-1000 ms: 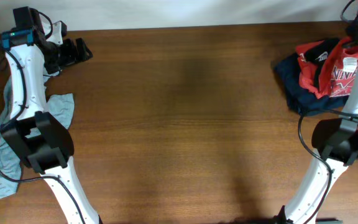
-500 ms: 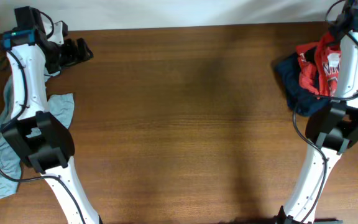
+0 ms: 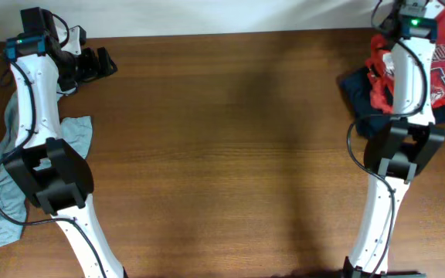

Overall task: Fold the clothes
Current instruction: 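Lower the shirt onto the navy pile and release the right gripper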

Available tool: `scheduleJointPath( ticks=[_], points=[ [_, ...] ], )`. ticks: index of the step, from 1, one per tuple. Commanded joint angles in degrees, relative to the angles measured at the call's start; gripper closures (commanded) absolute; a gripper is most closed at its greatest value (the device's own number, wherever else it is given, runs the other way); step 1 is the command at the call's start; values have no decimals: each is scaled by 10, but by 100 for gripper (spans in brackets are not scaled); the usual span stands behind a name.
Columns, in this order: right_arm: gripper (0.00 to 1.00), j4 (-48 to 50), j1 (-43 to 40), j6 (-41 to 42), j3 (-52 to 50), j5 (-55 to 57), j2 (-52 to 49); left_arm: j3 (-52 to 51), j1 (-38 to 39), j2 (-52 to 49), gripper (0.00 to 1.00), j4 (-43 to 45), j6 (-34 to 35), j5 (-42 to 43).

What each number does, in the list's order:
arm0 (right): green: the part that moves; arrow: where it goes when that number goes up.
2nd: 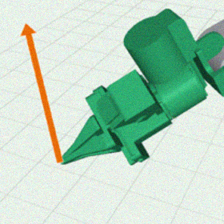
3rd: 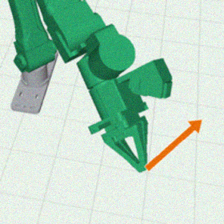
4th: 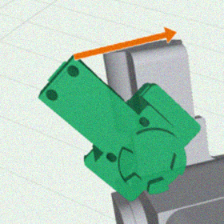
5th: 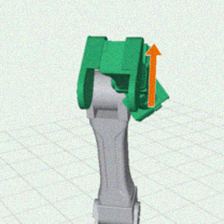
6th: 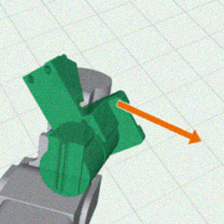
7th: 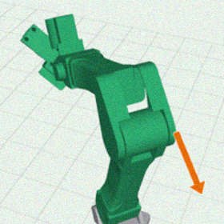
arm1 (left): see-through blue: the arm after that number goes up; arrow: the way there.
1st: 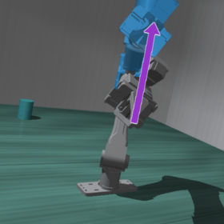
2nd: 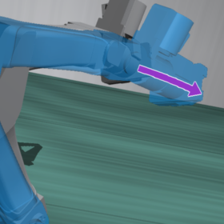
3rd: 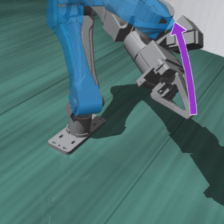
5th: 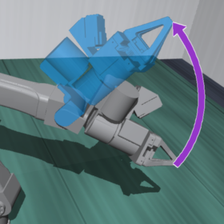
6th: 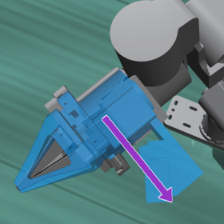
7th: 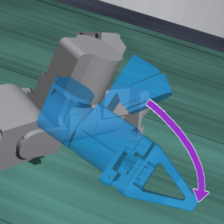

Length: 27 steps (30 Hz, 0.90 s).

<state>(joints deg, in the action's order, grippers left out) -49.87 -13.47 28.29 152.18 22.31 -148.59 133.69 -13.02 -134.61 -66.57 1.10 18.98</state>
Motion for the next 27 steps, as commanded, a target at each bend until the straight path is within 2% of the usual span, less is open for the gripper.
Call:
scheduleJointPath(
  ticks=[1, 6, 8, 10, 21, 27],
  points=[
    [2, 5, 3, 0, -2, -5, -7, 6, 3, -3, 1, 1, -12, -8],
    [1, 9, 3, 0, 9, -15, -3, 6, 3, -3, 1, 2, -12, -9],
    [1, 8, 6, -32, 25, -43, 0, 6, 3, -3, 1, 2, -12, -9],
    [1, 0, 11, -57, 49, -54, 6, 6, 3, -3, 1, 5, -11, -8],
    [1, -62, -1, -58, 217, -91, 42, 6, 9, -3, 1, 14, -11, -9],
    [1, -78, -42, -75, 194, -121, 38, 6, 10, -3, 1, 19, -12, -9]
  ],
)
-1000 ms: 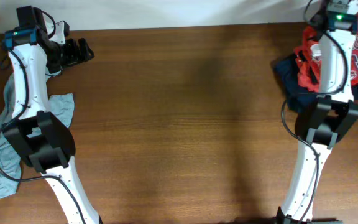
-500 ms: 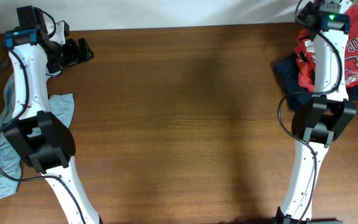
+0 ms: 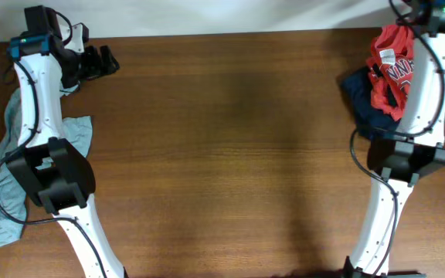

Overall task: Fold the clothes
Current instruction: 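Lower the shirt onto the navy pile and release the right gripper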

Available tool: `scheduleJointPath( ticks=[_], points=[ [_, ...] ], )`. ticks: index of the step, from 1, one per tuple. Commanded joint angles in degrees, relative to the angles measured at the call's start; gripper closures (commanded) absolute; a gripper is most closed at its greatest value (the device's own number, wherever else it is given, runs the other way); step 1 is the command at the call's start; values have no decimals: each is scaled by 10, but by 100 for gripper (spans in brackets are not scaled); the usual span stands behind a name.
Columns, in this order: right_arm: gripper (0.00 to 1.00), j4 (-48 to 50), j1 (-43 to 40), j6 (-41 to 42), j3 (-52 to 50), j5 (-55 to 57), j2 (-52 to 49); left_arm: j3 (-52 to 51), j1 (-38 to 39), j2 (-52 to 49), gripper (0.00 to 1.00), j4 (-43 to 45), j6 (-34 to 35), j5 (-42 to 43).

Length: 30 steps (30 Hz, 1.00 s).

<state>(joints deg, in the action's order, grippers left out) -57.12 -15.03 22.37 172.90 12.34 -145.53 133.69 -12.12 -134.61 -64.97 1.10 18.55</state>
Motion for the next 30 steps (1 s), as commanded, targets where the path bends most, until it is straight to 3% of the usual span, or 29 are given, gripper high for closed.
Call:
scheduleJointPath(
  ticks=[1, 7, 18, 23, 30],
  points=[
    [1, -5, -36, -16, -28, -26, 7, 6, 2, -3, 1, 3, -11, -4],
    [1, 14, -81, -16, -138, -67, 7, 6, 2, -3, 1, 3, -11, -4],
    [1, 148, -102, -16, -395, -80, 7, 6, 19, -3, 1, 5, -11, -4],
    [1, 154, -101, -16, -401, -107, 10, 6, 22, -3, 1, 14, -11, -4],
    [1, 120, -101, -35, -326, -129, 49, 6, 22, -3, 1, 20, -11, -11]
  ],
)
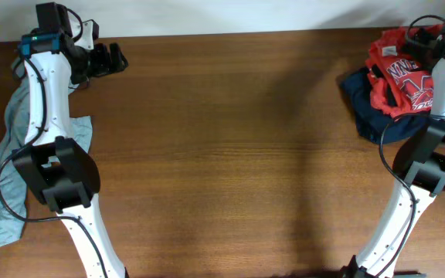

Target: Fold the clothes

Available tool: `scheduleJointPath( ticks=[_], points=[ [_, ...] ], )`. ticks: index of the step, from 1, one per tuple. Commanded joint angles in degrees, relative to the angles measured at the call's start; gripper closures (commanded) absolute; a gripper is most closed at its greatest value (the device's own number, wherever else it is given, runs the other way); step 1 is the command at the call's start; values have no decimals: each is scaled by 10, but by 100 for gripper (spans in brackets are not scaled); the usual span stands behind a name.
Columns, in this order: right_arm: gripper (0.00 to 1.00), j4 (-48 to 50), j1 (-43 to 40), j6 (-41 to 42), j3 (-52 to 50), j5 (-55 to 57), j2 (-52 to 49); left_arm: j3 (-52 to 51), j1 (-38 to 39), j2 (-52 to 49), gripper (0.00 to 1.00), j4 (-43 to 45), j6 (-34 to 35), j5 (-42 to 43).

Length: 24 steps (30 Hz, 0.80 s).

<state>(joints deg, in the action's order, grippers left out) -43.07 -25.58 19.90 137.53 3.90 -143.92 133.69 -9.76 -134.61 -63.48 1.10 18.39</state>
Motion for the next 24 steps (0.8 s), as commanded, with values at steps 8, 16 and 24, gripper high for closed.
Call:
scheduleJointPath(
  ticks=[8, 16, 24],
  points=[
    [2, -150, 15, -11, 178, -46, 91, 6, -1, -3, 1, 33, -11, -18],
    [1, -250, 42, -19, 291, -78, 153, 6, -1, -3, 1, 35, -11, -17],
    [2, -289, 134, -32, 297, -167, 171, 6, -1, -3, 1, 35, -11, -17]
  ],
)
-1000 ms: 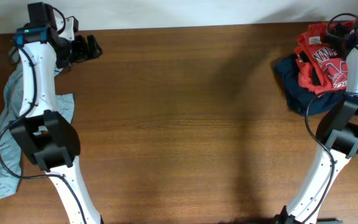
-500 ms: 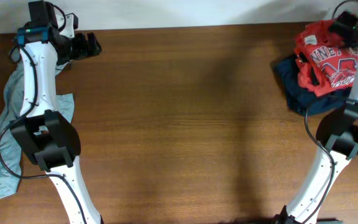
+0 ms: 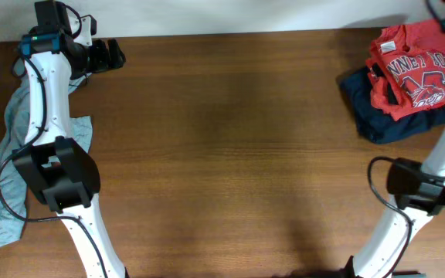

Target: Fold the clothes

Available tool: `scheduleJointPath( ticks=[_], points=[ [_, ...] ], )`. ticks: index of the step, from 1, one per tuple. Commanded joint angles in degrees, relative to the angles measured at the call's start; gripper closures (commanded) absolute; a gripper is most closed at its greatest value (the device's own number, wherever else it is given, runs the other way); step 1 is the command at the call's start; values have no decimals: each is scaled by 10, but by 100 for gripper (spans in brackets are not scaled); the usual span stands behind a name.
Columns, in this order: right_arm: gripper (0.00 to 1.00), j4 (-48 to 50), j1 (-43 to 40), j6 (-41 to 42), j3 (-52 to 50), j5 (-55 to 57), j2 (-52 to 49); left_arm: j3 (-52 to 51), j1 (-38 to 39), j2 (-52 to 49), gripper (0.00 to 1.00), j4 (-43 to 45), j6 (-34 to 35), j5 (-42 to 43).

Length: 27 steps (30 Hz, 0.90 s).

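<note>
A red shirt with white lettering (image 3: 413,71) lies crumpled on a dark navy garment (image 3: 392,125) at the far right corner of the wooden table (image 3: 230,154). A light blue-grey garment (image 3: 6,181) hangs over the table's left edge, partly under the left arm. My left gripper (image 3: 113,54) hovers near the far left corner, its black fingers apart with nothing between them, well away from both piles. Only the right arm's base and lower link (image 3: 419,189) show; its gripper is beyond the right edge of the overhead view.
A white wall runs behind the table's far edge. The left arm's white links (image 3: 41,100) stretch over the blue-grey garment. The right arm's lower link crosses the table's near right part.
The right arm's upper part has gone from over the red shirt to beyond the right edge, leaving the whole print in sight. The left gripper is slightly nearer the far edge.
At first the right arm's wrist lay across the red and navy pile, hiding much of it. At each later moment it stood further right and more shirt showed. Now it is out of view. The left gripper stayed open by the far left corner, shifting only a little.
</note>
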<state>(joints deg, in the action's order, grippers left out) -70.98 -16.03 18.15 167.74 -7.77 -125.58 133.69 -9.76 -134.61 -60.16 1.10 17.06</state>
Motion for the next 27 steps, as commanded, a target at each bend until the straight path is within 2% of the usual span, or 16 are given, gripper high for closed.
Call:
scheduleJointPath(
  ticks=[1, 8, 14, 18, 23, 27],
  points=[
    [1, -13, 56, -19, -5, -60, -12, 6, -1, -3, 1, 1, -11, -4],
    [1, -17, 190, -18, -5, -161, -12, 6, -1, -3, 1, 1, -11, -4],
    [1, -18, 294, -20, -6, -156, -12, 6, -1, -3, 1, 1, -11, -4],
    [1, -41, 322, -37, -6, -125, -12, 6, -1, -3, 1, 1, -11, -4],
    [1, -57, 329, -207, -5, -148, -5, 6, -1, -3, 1, 1, -11, -4],
    [2, -80, 329, -244, -5, -132, 10, 6, -1, -3, 1, 1, -11, -4]
  ],
)
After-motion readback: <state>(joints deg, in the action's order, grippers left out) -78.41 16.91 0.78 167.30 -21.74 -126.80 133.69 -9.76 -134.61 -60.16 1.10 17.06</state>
